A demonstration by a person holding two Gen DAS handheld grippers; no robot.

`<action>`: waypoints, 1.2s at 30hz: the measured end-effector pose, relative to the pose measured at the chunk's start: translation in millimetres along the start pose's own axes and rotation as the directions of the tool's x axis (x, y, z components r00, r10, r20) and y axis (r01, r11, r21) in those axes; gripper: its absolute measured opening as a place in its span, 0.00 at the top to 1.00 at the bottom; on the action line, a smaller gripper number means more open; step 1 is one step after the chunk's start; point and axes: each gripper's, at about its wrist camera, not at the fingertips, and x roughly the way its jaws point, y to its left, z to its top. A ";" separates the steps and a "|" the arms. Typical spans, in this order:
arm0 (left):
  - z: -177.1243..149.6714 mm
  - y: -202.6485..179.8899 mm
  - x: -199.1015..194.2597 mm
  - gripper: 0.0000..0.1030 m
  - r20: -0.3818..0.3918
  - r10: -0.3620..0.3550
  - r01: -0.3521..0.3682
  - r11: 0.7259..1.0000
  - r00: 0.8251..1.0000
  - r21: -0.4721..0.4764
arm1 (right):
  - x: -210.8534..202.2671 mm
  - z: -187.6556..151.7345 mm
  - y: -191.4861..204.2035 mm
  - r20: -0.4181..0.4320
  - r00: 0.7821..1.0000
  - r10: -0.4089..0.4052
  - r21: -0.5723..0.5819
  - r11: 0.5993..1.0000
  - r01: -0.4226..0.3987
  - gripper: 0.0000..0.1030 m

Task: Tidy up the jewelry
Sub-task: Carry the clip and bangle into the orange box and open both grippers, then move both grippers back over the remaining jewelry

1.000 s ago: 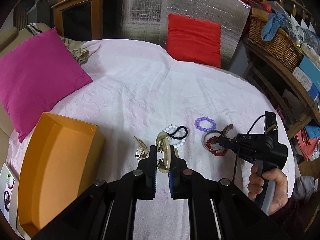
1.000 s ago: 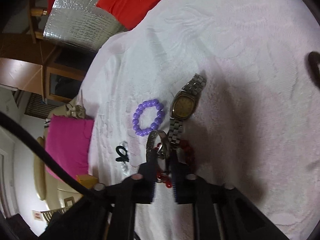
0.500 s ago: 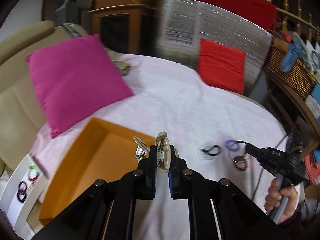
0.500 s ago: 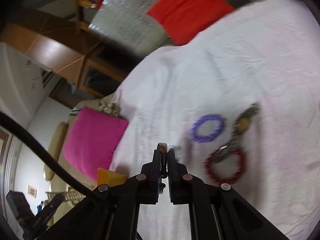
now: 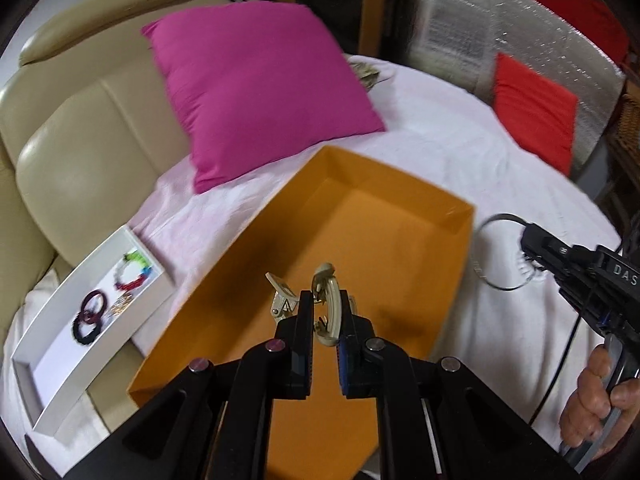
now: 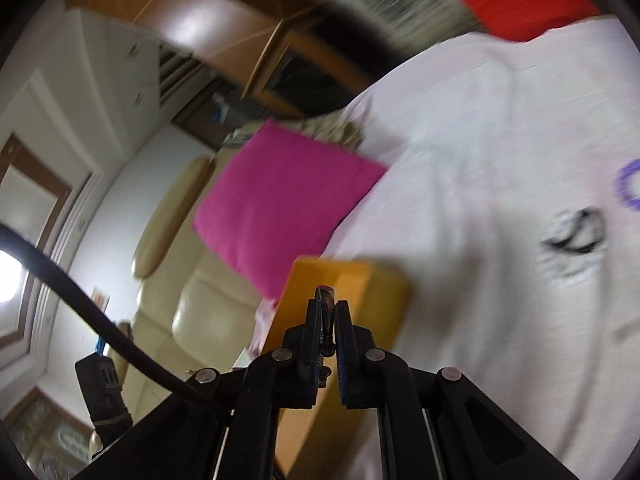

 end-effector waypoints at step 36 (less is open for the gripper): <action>-16.2 -38.3 -12.6 0.41 0.130 0.139 -0.152 0.983 0.982 0.100 | -64.4 14.4 -52.4 0.055 0.984 -0.171 0.119 0.979 0.164 0.84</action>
